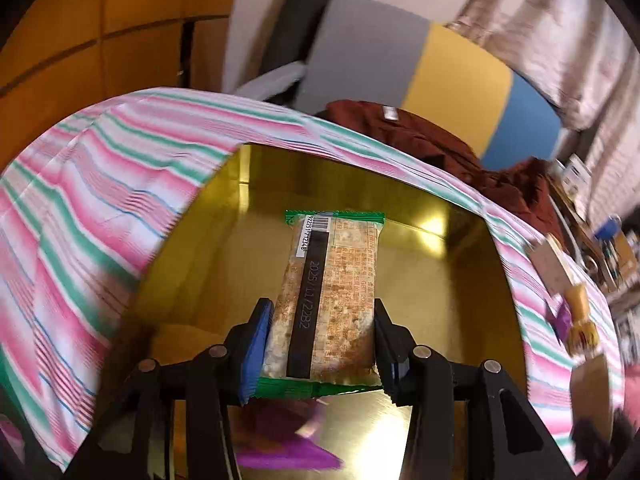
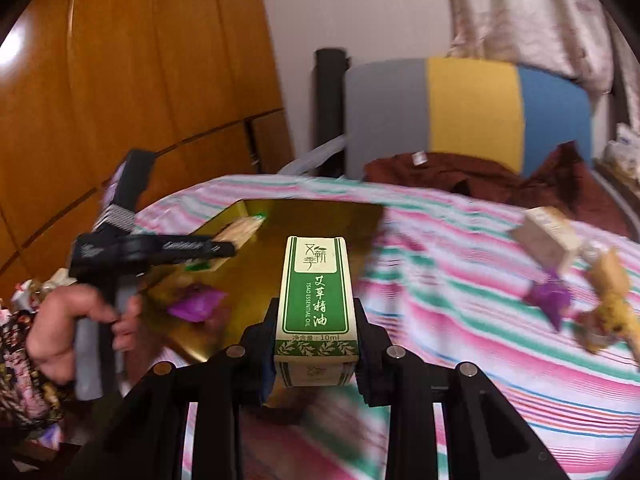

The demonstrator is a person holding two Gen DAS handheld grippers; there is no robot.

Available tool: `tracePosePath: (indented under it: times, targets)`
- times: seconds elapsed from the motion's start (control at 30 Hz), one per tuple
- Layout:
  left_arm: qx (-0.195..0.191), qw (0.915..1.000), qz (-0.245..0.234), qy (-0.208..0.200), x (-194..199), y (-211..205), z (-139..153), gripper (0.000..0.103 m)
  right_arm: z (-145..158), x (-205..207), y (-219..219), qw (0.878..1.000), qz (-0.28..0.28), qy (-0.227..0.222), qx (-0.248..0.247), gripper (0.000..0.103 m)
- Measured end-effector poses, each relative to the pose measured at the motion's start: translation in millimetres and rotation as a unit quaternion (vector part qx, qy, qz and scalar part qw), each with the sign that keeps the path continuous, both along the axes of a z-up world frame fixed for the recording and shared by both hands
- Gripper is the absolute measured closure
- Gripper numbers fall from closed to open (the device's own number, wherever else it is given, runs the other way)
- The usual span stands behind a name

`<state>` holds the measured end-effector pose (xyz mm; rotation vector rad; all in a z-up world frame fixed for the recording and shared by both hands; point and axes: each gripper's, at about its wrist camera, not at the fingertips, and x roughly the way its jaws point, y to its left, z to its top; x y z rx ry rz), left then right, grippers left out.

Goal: Organize objects
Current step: 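Lower the cracker packet into the tin with the left tool while the right tool places the green box there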

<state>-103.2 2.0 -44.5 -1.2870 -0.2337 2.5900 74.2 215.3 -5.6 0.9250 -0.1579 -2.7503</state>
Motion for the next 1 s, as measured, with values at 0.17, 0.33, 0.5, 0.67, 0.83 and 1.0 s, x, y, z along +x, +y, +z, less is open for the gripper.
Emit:
tracePosePath:
  times: [0.17,0.33,0.5,0.67,0.83,1.0]
  targets:
    - [-0.014,0.9992,0.023,-0.028,-24,-16,-10,0.055,-8,-19,-20,0.999,0.02,-0.034,-0.014,0.073]
    - [-0.031,0.9981,0.039,-0.037,-34,-27,-19,0.05,-13,-33,-38,0.998,0.033,-0.059,-0.005,0.073]
    - [0.002,0.9982,0.06,0.004,-13,-40,-4,0.025,-22,-46,-53,0.996,0.039,-0.082,0.005,0.073]
    - [0.005,0.9918,0.108,0.068,22,-58,16,0.007,-33,-70,-65,0.993,0.03,-0.117,-0.003,0.073]
    - [0.017,0.985,0.154,0.075,29,-77,28,0.006,-35,-109,-67,0.986,0.007,-0.15,-0.074,0.071]
    - [0.028,0.9785,0.195,0.061,35,-93,28,0.001,-40,-126,-51,0.973,-0.033,-0.176,-0.148,0.054]
